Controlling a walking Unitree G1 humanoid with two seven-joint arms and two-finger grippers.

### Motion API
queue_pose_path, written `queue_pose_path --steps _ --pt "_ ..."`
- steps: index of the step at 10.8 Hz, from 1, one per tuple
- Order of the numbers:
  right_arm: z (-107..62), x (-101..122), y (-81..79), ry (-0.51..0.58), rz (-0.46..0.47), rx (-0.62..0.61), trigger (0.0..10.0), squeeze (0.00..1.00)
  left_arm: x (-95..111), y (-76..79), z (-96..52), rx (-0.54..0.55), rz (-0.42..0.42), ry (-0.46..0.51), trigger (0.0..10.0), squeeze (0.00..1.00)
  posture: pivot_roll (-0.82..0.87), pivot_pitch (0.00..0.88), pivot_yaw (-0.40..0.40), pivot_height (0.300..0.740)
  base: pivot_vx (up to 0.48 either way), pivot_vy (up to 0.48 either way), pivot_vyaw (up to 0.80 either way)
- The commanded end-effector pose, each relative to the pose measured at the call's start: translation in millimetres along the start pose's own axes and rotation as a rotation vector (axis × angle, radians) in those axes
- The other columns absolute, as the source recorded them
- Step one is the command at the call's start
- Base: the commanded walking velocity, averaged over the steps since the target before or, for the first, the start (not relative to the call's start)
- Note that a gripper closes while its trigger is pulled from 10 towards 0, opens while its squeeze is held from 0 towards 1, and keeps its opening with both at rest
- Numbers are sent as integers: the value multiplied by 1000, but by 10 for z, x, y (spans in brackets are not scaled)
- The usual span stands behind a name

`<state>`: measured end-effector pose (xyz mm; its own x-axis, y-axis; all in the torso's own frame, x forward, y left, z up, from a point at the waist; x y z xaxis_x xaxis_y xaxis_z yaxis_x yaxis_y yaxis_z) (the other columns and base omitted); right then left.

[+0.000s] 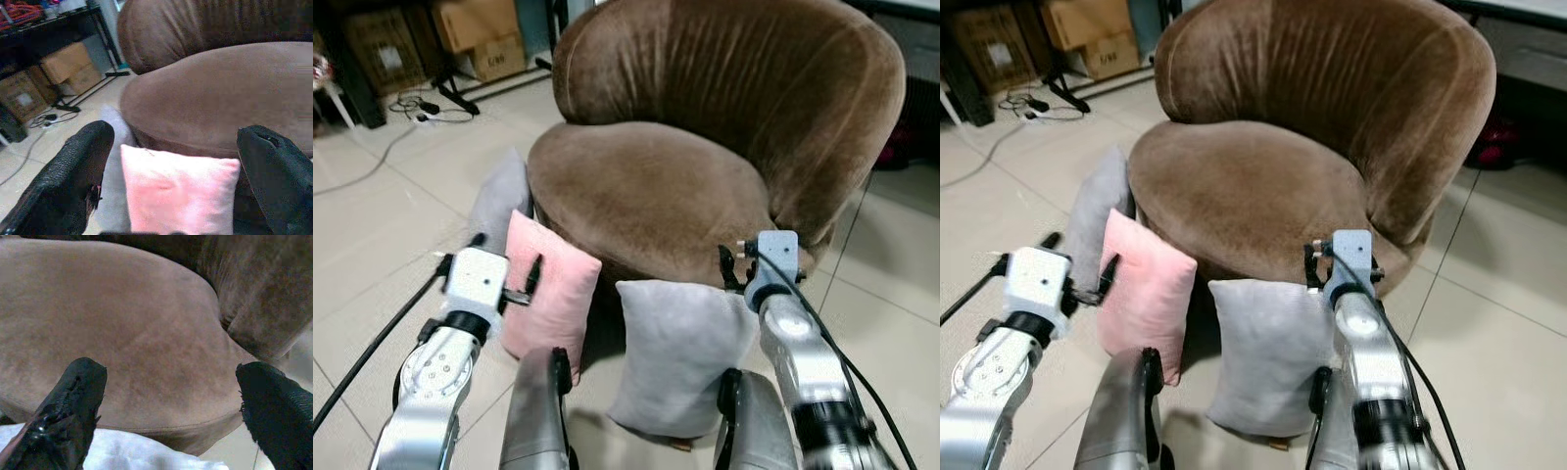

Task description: Move the pillow to the sofa from floor

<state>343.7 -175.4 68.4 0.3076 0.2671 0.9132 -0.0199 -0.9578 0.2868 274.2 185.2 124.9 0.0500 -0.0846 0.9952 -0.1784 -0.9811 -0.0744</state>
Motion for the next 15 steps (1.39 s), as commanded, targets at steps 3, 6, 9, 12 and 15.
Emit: queue_pose_path --steps 3,6,9,12,15 --pt "187 -350 239 -212 214 -131 10000 1000 -21 137 -10 -182 23 -57 10000 0 -20 0 38 476 0 0 0" --pt "237 -553 351 -296 472 -203 10000 1000 33 97 -175 -309 -25 -111 10000 0 6 0 63 476 0 0 0" --pt "289 -484 212 -222 671 -149 10000 1000 161 -48 -492 -304 -51 -143 10000 0 80 26 61 476 0 0 0" --pt "205 -673 39 -315 565 -194 10000 0 165 52 -719 -323 -70 -203 10000 0 120 82 58 476 0 0 0" --pt "209 -642 -65 -318 599 -189 10000 0 216 24 -904 -299 -70 -244 10000 0 137 118 55 476 0 0 0"
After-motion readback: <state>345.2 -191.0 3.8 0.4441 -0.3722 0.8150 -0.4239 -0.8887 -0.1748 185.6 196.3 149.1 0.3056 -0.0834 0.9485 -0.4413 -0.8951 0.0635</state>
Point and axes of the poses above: a point about 5 cm out from each wrist's last joint towards the gripper, its own z axis pointing out of the wrist towards the gripper, its own x axis along the axis of the wrist's last joint, y = z × x, the point moved 3 cm from there along z, pointing out of the wrist towards the gripper, and after that the axes turned 14 degrees about -z, right-handed, at the moved point
